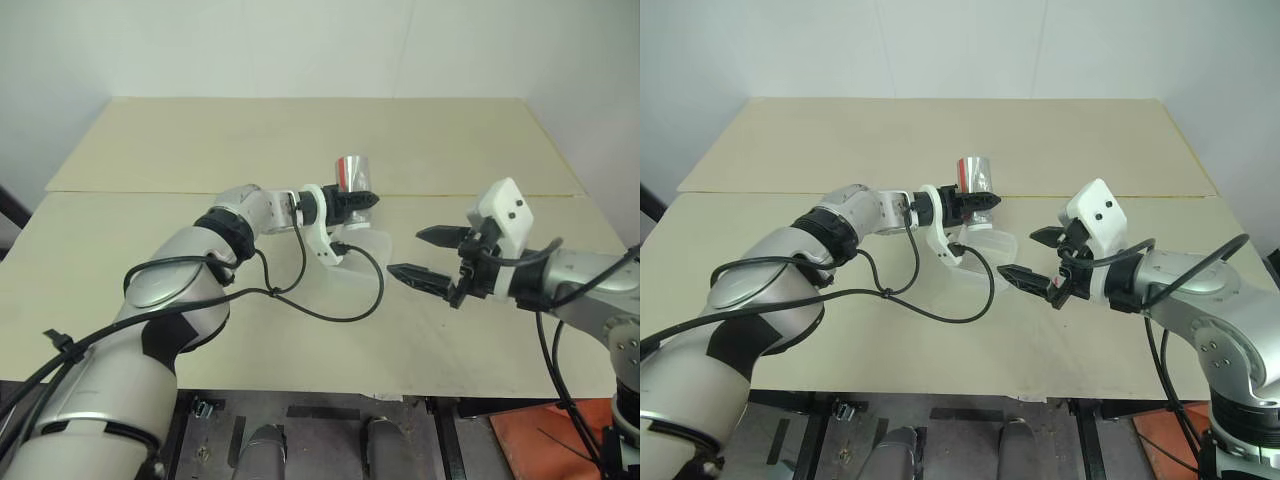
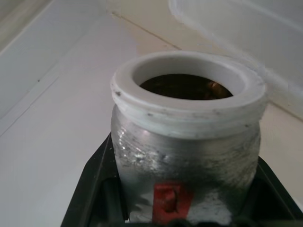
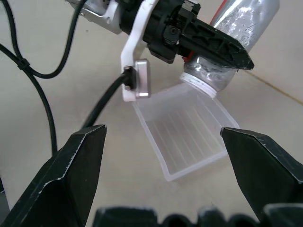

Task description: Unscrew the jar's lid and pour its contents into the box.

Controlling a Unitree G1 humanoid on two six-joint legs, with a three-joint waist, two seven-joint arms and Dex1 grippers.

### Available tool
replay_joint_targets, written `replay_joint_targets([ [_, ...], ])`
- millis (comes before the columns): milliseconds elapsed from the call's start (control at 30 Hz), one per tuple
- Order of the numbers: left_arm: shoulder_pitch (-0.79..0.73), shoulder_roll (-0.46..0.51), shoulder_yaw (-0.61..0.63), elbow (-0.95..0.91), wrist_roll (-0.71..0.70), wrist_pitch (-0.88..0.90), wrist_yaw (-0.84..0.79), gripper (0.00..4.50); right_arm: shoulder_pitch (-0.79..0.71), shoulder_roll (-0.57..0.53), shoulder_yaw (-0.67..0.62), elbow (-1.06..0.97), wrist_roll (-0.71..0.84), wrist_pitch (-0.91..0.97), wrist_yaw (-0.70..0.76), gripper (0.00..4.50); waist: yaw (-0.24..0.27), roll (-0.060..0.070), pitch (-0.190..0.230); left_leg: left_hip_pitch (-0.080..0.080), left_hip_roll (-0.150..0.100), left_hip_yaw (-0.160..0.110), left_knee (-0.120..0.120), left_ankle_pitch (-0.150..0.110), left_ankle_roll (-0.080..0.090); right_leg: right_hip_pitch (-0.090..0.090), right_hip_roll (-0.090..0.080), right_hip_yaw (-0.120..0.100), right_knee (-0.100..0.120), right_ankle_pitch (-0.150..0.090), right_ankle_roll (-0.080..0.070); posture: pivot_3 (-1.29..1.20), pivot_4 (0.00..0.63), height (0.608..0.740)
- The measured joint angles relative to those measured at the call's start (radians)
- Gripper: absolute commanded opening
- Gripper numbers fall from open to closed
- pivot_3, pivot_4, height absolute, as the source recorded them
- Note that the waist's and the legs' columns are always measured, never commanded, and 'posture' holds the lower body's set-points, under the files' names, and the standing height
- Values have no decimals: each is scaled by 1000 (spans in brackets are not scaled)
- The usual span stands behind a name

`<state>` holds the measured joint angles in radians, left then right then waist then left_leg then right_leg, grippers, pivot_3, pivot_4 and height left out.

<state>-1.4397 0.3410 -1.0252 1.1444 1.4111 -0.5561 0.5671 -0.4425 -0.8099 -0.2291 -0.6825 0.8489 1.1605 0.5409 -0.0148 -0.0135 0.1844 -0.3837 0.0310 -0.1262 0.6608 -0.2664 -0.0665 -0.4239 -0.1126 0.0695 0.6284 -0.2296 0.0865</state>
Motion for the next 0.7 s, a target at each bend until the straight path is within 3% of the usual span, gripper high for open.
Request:
replay_joint_targets([
  [200, -1, -5, 1, 4, -8, 5, 22, 1969, 29, 0, -10, -23, 23, -1, -25, 4482, 2, 0, 0, 0, 0, 0, 0, 0, 0, 0, 0, 0, 0, 0, 0, 0, 150, 740],
  [300, -1, -4, 50, 12, -92, -49, -18, 1969, 29, 0, -10, -23, 23, -8, -31, 4482, 1, 0, 0, 0, 0, 0, 0, 0, 0, 0, 0, 0, 0, 0, 0, 0, 150, 740],
  [467, 92, -3, 404, 26, -577, -161, -451, 1969, 32, -2, -8, -22, 4, -55, -28, 4482, -4, 0, 0, 1, 0, 0, 0, 2, -4, 0, 0, 0, 1, 0, 0, 0, 150, 740],
  [533, 168, -38, 603, -12, -848, -30, -711, 1969, 29, -12, -8, -8, -6, -73, -20, 4482, -8, 1, 0, 1, 0, 0, 0, 2, -4, 1, 0, 0, 2, 0, 0, 0, 150, 740],
  [600, 226, -81, 789, -94, -1102, 242, -929, 1969, 20, -24, -9, 7, -11, -84, -16, 4482, -13, 1, 0, 1, 0, 0, 0, 2, -4, 1, 0, -1, 4, 0, 0, 0, 150, 740],
  [700, 272, -90, 956, -266, -1321, 696, -1081, 1969, 19, -30, -11, 18, -12, -90, -8, 4482, -29, 1, 0, 1, 0, -2, 1, 2, -3, 2, 0, -1, 3, 0, 0, 0, 150, 740],
])
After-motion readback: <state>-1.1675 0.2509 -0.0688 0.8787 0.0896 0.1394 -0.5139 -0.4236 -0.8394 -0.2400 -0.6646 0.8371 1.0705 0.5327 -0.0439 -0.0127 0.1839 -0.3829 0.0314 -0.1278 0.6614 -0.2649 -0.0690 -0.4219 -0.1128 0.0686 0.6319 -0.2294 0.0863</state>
